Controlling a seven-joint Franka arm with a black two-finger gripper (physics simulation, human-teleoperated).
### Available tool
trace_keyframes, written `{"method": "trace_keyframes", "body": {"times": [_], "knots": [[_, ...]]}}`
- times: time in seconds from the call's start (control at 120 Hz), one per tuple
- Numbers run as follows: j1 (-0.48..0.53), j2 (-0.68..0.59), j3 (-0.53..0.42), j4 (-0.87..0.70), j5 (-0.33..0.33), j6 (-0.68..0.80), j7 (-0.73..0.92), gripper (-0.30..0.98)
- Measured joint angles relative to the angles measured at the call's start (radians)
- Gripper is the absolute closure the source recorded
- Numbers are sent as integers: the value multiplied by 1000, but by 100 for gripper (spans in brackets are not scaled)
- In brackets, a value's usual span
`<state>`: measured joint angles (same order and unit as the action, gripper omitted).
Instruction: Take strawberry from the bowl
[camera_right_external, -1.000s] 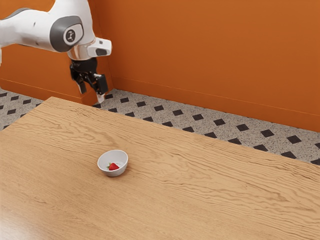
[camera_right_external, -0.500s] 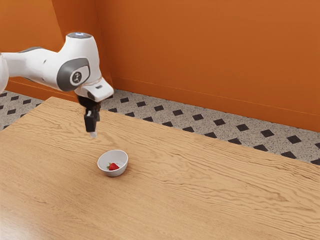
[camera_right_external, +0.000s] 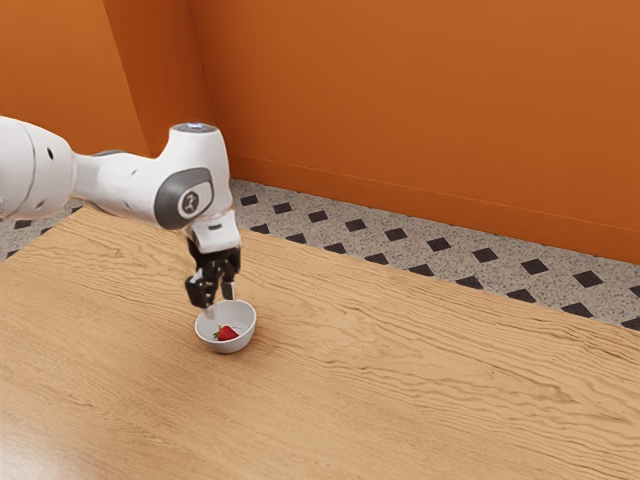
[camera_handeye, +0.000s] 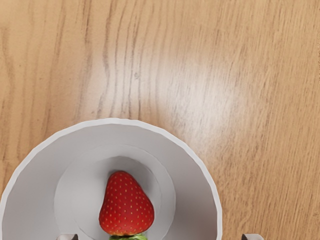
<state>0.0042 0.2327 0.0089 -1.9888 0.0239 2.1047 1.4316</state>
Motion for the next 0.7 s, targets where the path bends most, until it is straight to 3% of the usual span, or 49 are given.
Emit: {"method": "trace_keyframes", "body": {"times": [0.192, 0.7], "knots": [[9, 44, -7, 0, -25, 31, 84, 36], [30, 137, -7, 8, -41, 122, 211, 38]]}}
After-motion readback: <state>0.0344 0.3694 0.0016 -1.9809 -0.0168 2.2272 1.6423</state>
